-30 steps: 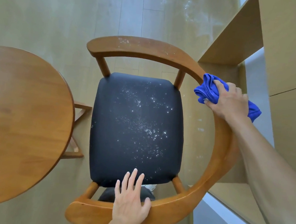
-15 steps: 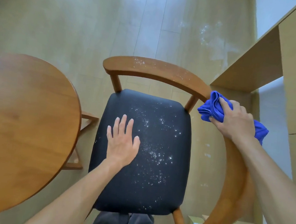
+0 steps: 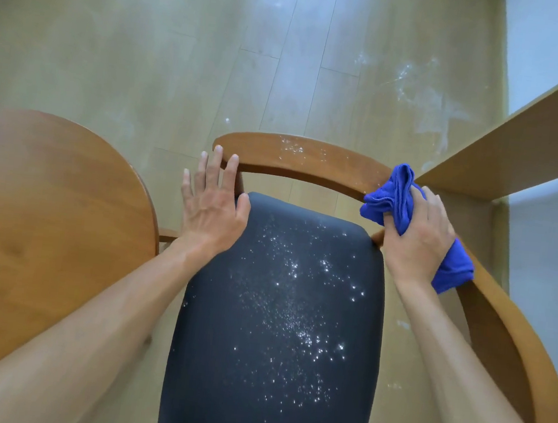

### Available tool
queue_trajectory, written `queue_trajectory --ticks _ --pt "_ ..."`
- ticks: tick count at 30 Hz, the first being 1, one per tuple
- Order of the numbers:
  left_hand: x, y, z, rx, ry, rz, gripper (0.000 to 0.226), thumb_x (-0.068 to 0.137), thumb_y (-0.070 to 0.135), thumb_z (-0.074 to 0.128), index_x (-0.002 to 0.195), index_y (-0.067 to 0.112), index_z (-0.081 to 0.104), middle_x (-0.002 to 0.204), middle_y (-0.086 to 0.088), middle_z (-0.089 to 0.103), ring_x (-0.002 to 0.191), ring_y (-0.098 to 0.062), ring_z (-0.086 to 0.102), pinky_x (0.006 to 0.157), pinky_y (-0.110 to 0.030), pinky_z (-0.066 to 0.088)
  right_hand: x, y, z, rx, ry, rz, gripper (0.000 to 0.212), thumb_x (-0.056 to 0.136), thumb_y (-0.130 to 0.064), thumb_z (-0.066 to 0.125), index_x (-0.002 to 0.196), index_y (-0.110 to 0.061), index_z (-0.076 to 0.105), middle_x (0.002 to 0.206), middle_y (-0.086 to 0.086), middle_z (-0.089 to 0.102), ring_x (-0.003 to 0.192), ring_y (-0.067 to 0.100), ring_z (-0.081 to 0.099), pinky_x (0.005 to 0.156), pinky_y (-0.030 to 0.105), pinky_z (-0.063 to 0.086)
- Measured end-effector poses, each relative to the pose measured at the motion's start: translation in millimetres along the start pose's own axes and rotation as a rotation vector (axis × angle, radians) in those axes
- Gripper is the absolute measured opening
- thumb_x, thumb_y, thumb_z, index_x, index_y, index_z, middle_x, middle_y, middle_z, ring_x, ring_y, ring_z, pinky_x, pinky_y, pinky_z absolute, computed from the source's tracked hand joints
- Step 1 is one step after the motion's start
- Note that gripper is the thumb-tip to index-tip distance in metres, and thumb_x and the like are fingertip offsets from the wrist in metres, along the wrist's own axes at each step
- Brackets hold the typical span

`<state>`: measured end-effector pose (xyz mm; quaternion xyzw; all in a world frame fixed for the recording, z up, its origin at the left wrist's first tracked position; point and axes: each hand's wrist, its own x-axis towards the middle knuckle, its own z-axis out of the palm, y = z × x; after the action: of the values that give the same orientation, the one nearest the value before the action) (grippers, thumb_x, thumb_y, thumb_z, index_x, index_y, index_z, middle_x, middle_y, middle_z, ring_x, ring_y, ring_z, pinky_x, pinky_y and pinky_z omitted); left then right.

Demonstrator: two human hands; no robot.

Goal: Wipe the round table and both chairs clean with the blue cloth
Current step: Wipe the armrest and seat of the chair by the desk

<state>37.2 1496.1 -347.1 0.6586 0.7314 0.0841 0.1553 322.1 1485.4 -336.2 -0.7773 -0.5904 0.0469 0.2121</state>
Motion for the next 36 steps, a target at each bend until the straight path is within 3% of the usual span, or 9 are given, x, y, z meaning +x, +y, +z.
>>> queue_trajectory --ticks 7,14,18,22,25,28,31,33,36 --pt "13.3 -25.5 -11.2 -0.033 0.017 -0.025 0.065 0.094 0.03 0.042 0.152 0.02 0.014 0.162 -0.004 0.002 0.149 -0.023 -0.003 0.119 -0.048 -0.002 25.1 -106.4 43.5 0.093 0.024 0.164 0.048 0.094 -0.036 0.05 0.134 -0.011 0.049 0.139 0.009 0.051 0.133 0.027 0.041 0.107 0.046 0.029" --pt "23.5 -40.3 -25.9 -0.084 0.08 -0.123 0.064 0.092 0.022 0.043 0.15 0.018 0.017 0.161 -0.006 0.008 0.148 -0.025 0.003 0.119 -0.051 0.004 21.2 -207.1 90.0 -0.037 -0.223 -0.228 0.056 0.093 -0.053 0.039 0.138 -0.019 0.043 0.147 0.002 0.041 0.138 0.023 0.032 0.107 0.043 0.026" --pt "29.0 -20.9 -28.7 -0.123 0.116 -0.158 0.062 0.09 0.016 0.044 0.148 0.013 0.023 0.159 -0.01 0.014 0.146 -0.031 0.01 0.116 -0.054 0.013 24.7 -189.7 85.5 -0.09 -0.283 -0.378 0.058 0.095 -0.056 0.036 0.139 -0.018 0.043 0.15 0.005 0.039 0.14 0.025 0.03 0.108 0.044 0.024" --pt "35.4 30.7 -30.9 -0.213 0.209 -0.08 0.059 0.09 0.026 0.042 0.146 0.011 0.03 0.153 -0.014 0.025 0.132 -0.037 0.03 0.106 -0.049 0.025 31.3 -185.2 74.8 -0.049 -0.365 -0.168 0.058 0.096 -0.054 0.036 0.14 -0.016 0.038 0.15 0.01 0.036 0.142 0.029 0.023 0.114 0.05 0.014" --pt "45.3 71.0 -26.0 -0.209 0.191 -0.001 0.056 0.09 0.035 0.038 0.142 0.014 0.039 0.15 -0.011 0.031 0.128 -0.035 0.033 0.105 -0.046 0.026 37.2 -155.9 57.3 -0.038 -0.422 -0.051 0.059 0.098 -0.045 0.035 0.147 -0.012 0.024 0.157 0.015 0.019 0.147 0.03 0.007 0.117 0.049 0.004" --pt "54.0 101.5 -10.0 -0.185 0.104 0.023 0.059 0.093 0.046 0.033 0.141 0.013 0.042 0.155 -0.008 0.026 0.135 -0.03 0.028 0.11 -0.043 0.02 45.2 -115.9 26.7 0.071 -0.588 -0.166 0.077 0.093 -0.039 0.047 0.153 -0.016 0.004 0.161 0.011 -0.004 0.148 0.023 -0.01 0.119 0.042 -0.004" --pt "60.3 118.2 6.5 -0.153 0.082 0.005 0.063 0.095 0.052 0.039 0.146 0.015 0.033 0.159 -0.009 0.011 0.14 -0.03 0.022 0.116 -0.043 0.011 42.1 -43.0 -18.1 0.122 -0.498 -0.152 0.083 0.086 -0.05 0.057 0.152 -0.02 0.017 0.16 0.005 0.013 0.148 0.021 0.004 0.119 0.04 0.005" --pt "63.2 123.3 11.9 -0.155 0.119 0.003 0.059 0.094 0.046 0.044 0.142 0.014 0.037 0.157 -0.012 0.014 0.136 -0.034 0.027 0.115 -0.044 0.013 36.2 22.4 -47.1 -0.081 -0.352 -0.056 0.069 0.09 -0.058 0.043 0.146 -0.019 0.035 0.156 0.008 0.028 0.146 0.026 0.016 0.117 0.044 0.013" --pt "70.1 137.9 16.2 -0.265 0.161 0.046 0.044 0.091 0.031 0.053 0.126 0.005 0.047 0.151 -0.013 0.03 0.13 -0.036 0.035 0.109 -0.045 0.023 23.6 85.7 -65.1 -0.362 -0.528 0.153 0.072 0.09 -0.069 0.026 0.142 -0.021 0.037 0.145 0.006 0.042 0.136 0.028 0.036 0.113 0.05 0.027"
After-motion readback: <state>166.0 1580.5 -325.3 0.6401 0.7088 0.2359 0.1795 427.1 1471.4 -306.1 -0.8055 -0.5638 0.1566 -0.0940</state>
